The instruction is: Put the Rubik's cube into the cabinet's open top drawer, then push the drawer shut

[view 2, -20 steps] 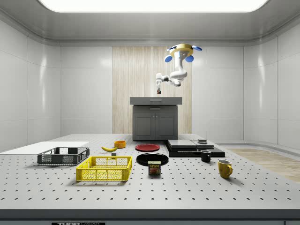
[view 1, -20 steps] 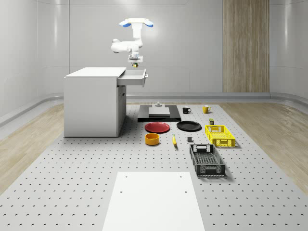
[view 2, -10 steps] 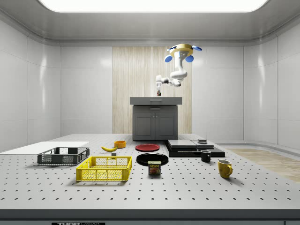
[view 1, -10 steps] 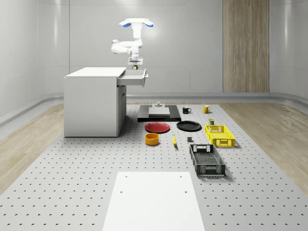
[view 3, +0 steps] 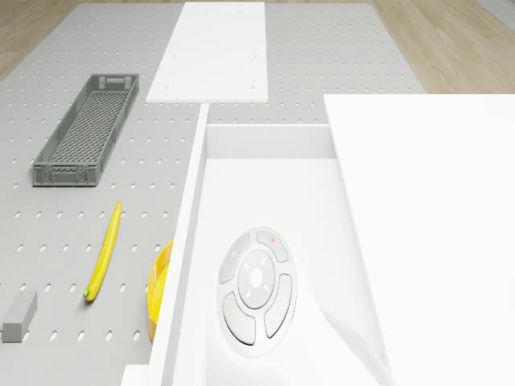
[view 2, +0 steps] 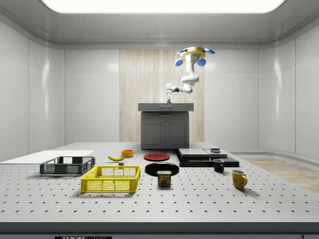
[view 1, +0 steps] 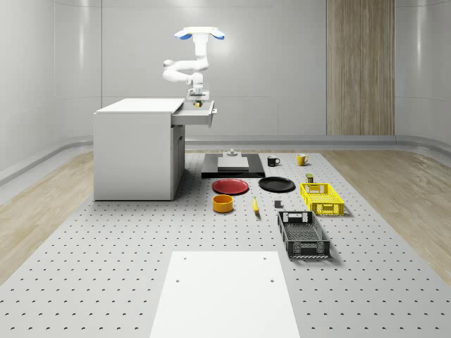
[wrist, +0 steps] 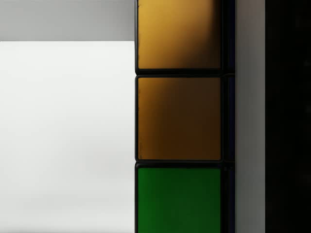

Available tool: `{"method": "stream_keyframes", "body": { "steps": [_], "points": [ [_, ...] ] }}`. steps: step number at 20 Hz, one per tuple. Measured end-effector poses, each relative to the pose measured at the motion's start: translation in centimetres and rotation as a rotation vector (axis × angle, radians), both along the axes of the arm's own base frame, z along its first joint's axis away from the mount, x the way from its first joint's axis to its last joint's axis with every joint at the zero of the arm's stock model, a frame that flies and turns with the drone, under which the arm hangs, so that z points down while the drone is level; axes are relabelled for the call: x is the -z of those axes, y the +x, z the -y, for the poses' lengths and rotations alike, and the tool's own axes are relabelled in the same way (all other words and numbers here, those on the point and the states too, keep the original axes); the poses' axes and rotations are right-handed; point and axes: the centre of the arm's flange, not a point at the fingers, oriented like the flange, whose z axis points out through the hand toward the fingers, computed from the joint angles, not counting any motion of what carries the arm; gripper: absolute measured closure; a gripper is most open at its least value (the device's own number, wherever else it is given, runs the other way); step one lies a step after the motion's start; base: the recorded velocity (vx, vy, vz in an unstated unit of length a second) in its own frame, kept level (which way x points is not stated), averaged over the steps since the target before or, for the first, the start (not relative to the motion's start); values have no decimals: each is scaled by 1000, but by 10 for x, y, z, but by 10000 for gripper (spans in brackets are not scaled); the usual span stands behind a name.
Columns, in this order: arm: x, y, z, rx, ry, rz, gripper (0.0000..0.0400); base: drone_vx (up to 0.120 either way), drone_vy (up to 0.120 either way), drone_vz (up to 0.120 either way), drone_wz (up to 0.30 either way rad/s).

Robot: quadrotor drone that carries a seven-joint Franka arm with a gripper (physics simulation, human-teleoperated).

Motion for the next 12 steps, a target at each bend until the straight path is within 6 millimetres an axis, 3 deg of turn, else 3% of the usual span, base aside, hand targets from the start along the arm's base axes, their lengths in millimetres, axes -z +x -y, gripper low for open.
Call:
{"method": "stream_keyframes", "body": {
  "steps": [12],
  "points": [
    [-44, 0, 0, 0, 0, 0, 75, 0, 0, 0, 0]
  ]
}}
